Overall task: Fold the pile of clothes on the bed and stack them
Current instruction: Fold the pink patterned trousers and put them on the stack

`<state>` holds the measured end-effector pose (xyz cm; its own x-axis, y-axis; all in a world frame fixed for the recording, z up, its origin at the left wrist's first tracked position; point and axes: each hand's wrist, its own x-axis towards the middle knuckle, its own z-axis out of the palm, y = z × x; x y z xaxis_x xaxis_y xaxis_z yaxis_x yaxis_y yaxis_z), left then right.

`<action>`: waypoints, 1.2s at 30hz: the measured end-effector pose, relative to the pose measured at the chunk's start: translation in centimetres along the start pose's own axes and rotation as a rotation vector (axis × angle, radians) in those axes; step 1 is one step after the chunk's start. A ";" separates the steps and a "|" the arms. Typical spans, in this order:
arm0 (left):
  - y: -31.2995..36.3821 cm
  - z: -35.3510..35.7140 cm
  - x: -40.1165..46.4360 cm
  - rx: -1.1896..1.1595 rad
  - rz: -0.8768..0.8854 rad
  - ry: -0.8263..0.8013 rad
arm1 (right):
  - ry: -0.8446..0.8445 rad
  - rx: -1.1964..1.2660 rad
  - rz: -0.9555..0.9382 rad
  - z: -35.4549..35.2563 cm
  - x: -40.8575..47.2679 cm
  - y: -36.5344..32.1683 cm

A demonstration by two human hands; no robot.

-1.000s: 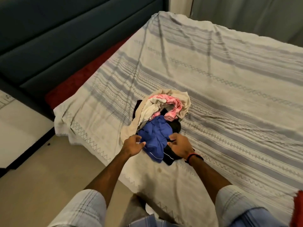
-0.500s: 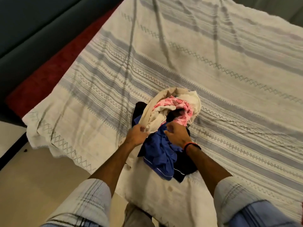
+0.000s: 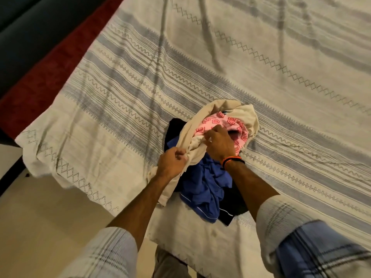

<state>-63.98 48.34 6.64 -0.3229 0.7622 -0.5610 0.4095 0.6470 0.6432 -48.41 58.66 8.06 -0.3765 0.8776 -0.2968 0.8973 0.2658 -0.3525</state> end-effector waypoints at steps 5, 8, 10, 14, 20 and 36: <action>0.9 0.1 -1.1 -0.005 -0.051 0.012 | -0.011 0.397 0.024 -1.7 -2.2 1.0; 1.9 0.0 -2.0 0.036 -0.017 0.010 | 0.064 0.495 0.045 -3.6 -3.5 1.1; 2.8 -0.1 -2.8 0.022 0.026 0.012 | 0.127 0.545 0.045 -5.3 -4.2 0.9; 5.7 -0.4 -5.4 -0.130 0.151 -0.030 | 0.218 0.660 0.020 -9.1 -5.6 0.2; 10.6 -1.6 -10.9 -0.346 0.213 0.101 | 0.381 0.786 -0.034 -15.4 -8.3 -1.0; 14.7 -8.0 -17.5 -0.826 0.080 0.342 | 0.413 0.762 -0.125 -18.9 -14.2 2.1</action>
<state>-59.16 44.70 30.11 -0.6104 0.6851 -0.3976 -0.2603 0.3005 0.9176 -36.86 54.32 28.28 -0.2158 0.9734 0.0766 0.4014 0.1600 -0.9018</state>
